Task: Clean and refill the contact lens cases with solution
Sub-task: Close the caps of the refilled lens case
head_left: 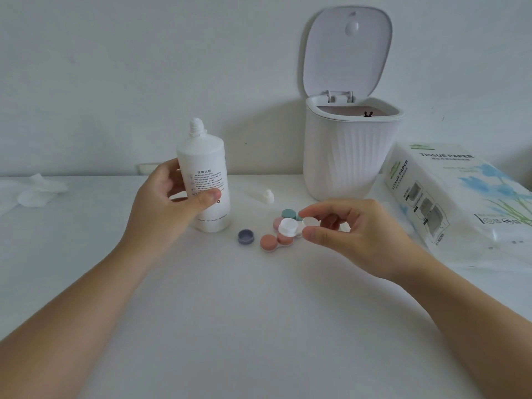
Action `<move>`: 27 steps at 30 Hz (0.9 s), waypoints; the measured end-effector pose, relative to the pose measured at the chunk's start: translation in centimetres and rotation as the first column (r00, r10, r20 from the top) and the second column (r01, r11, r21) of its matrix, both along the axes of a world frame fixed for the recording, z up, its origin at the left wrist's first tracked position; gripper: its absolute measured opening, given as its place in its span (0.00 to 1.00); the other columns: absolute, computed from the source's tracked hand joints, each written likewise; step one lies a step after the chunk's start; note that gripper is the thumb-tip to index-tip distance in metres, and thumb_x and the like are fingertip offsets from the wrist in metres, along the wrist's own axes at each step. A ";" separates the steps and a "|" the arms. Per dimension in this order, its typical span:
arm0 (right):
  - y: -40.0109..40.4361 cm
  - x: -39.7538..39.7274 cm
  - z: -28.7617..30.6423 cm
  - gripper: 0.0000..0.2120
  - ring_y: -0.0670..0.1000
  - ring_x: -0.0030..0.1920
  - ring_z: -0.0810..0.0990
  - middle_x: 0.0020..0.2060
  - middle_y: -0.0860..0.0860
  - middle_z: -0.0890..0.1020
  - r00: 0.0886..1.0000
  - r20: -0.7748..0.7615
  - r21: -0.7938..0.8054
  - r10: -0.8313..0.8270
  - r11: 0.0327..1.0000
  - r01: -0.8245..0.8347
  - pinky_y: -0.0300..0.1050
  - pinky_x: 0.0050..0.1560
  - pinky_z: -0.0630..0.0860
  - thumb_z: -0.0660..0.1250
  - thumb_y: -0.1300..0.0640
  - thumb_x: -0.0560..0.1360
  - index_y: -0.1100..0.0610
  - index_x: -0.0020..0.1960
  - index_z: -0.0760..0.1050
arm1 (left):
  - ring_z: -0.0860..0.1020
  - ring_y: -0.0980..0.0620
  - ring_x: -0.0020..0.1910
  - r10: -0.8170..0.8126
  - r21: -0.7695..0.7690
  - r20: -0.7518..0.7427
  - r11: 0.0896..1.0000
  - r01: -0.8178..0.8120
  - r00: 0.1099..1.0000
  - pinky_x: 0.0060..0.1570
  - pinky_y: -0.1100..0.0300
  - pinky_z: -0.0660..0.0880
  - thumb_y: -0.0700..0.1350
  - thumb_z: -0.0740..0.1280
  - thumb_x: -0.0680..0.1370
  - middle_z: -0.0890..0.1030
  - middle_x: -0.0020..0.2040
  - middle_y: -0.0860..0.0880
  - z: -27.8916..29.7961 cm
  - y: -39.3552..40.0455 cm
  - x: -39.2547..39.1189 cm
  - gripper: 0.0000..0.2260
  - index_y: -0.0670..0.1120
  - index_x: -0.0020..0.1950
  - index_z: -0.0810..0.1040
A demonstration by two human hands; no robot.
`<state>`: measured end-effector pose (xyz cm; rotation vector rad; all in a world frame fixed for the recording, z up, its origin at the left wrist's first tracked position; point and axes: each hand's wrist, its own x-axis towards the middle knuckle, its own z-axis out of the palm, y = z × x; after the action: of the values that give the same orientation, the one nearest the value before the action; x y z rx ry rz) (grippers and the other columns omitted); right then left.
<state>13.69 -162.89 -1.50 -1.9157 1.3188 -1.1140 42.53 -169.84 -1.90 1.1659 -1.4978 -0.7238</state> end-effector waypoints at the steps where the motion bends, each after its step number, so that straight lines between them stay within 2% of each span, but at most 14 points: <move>1: 0.0 0.0 0.0 0.11 0.41 0.35 0.75 0.33 0.40 0.80 1.000 0.000 -0.001 -0.005 1.000 0.005 0.33 0.41 0.72 0.77 0.49 0.71 0.35 0.49 0.83 | 0.81 0.61 0.59 0.021 -0.022 0.005 1.000 -0.021 1.000 0.61 0.51 0.78 0.49 0.80 0.68 0.82 0.61 0.59 0.0 0.0 0.0 0.30 0.55 0.69 0.75; 3: 0.0 0.0 0.1 0.11 0.41 0.35 0.75 0.33 0.40 0.80 1.000 0.002 -0.006 -0.010 1.000 0.010 0.32 0.41 0.72 0.77 0.49 0.70 0.34 0.48 0.83 | 0.77 0.61 0.61 0.113 -0.104 0.037 0.989 -0.109 0.993 0.60 0.57 0.75 0.56 0.79 0.65 0.77 0.65 0.61 0.1 0.3 -0.1 0.36 0.57 0.71 0.70; 5: 0.0 0.0 0.2 0.10 0.41 0.35 0.75 0.33 0.40 0.80 1.000 0.004 -0.009 -0.008 1.000 0.008 0.32 0.40 0.72 0.77 0.48 0.70 0.34 0.46 0.83 | 0.75 0.59 0.60 0.221 -0.245 0.064 0.949 -0.200 0.973 0.57 0.63 0.72 0.60 0.78 0.64 0.72 0.66 0.61 0.3 1.1 -0.2 0.38 0.60 0.71 0.68; 7: 0.0 0.1 0.3 0.08 0.41 0.35 0.75 0.33 0.41 0.80 1.000 0.003 -0.006 -0.002 1.000 0.002 0.35 0.40 0.72 0.77 0.46 0.69 0.36 0.46 0.83 | 0.74 0.55 0.55 0.263 -0.423 0.085 0.883 -0.204 0.961 0.55 0.64 0.70 0.59 0.77 0.68 0.72 0.62 0.57 0.5 2.3 -0.7 0.33 0.59 0.69 0.69; 9: 0.1 0.3 0.4 0.11 0.41 0.35 0.75 0.34 0.43 0.81 1.000 -0.001 -0.002 0.004 1.000 -0.004 0.39 0.41 0.73 0.76 0.41 0.66 0.40 0.47 0.84 | 0.75 0.55 0.51 0.188 -0.512 0.134 0.854 -0.095 0.973 0.53 0.63 0.69 0.56 0.75 0.71 0.73 0.56 0.56 0.5 3.3 -1.7 0.26 0.56 0.66 0.72; 10: 0.1 0.4 0.4 0.14 0.41 0.36 0.75 0.35 0.45 0.82 1.000 0.001 0.000 0.011 1.000 -0.011 0.42 0.42 0.74 0.75 0.38 0.64 0.40 0.47 0.84 | 0.75 0.55 0.49 0.114 -0.501 0.173 0.865 -0.012 0.978 0.52 0.64 0.69 0.55 0.74 0.72 0.74 0.53 0.58 0.4 3.8 -2.3 0.23 0.55 0.64 0.73; 12: 0.3 0.5 0.5 0.18 0.41 0.36 0.75 0.36 0.46 0.82 1.000 0.009 -0.004 0.030 1.000 -0.030 0.43 0.42 0.74 0.75 0.33 0.62 0.41 0.48 0.84 | 0.76 0.53 0.49 -0.056 -0.385 0.261 0.909 0.158 0.964 0.51 0.67 0.69 0.57 0.73 0.72 0.77 0.52 0.58 0.2 4.5 -3.5 0.20 0.54 0.62 0.76; 15: 0.3 0.5 0.5 0.18 0.41 0.35 0.75 0.35 0.43 0.81 0.998 0.016 -0.006 0.053 0.999 -0.053 0.41 0.42 0.74 0.74 0.32 0.62 0.40 0.47 0.84 | 0.76 0.51 0.50 -0.240 -0.186 0.318 0.933 0.309 0.917 0.48 0.71 0.69 0.61 0.72 0.71 0.79 0.52 0.57 -0.3 5.0 -4.6 0.22 0.57 0.63 0.78; 18: 0.3 0.4 0.4 0.12 0.42 0.36 0.75 0.36 0.43 0.82 0.997 0.012 -0.007 0.072 0.997 -0.071 0.43 0.43 0.74 0.76 0.36 0.65 0.37 0.46 0.83 | 0.77 0.54 0.48 -0.305 -0.073 0.273 0.939 0.336 0.912 0.44 0.73 0.71 0.62 0.73 0.69 0.81 0.51 0.58 -0.1 4.9 -4.9 0.22 0.59 0.61 0.80; 20: 0.4 0.5 0.5 0.08 0.41 0.36 0.75 0.35 0.40 0.81 0.995 0.018 -0.017 0.093 0.996 -0.093 0.40 0.43 0.73 0.77 0.40 0.66 0.35 0.45 0.83 | 0.78 0.56 0.44 -0.340 -0.017 0.224 0.936 0.353 0.913 0.43 0.71 0.72 0.59 0.76 0.68 0.83 0.50 0.58 0.0 4.9 -5.2 0.19 0.60 0.58 0.82; 23: 0.5 0.4 0.5 0.08 0.40 0.36 0.75 0.35 0.37 0.82 0.993 0.014 -0.031 0.119 0.993 -0.118 0.38 0.42 0.72 0.78 0.48 0.69 0.38 0.47 0.84 | 0.76 0.60 0.38 -0.378 0.030 0.168 0.925 0.379 0.910 0.40 0.69 0.73 0.54 0.79 0.68 0.84 0.45 0.59 0.3 5.1 -5.5 0.14 0.61 0.52 0.84; 27: 0.5 0.5 0.5 0.07 0.41 0.36 0.75 0.36 0.38 0.82 0.991 0.033 -0.048 0.129 0.991 -0.128 0.38 0.42 0.72 0.77 0.44 0.67 0.37 0.46 0.84 | 0.74 0.59 0.34 -0.412 0.068 0.129 0.911 0.406 0.902 0.36 0.68 0.72 0.53 0.80 0.68 0.82 0.37 0.60 0.5 5.3 -5.5 0.10 0.60 0.48 0.86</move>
<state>14.20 -162.38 -1.01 -1.9740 1.1425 -1.1175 36.98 -164.51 -1.41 0.9530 -1.8863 -0.9726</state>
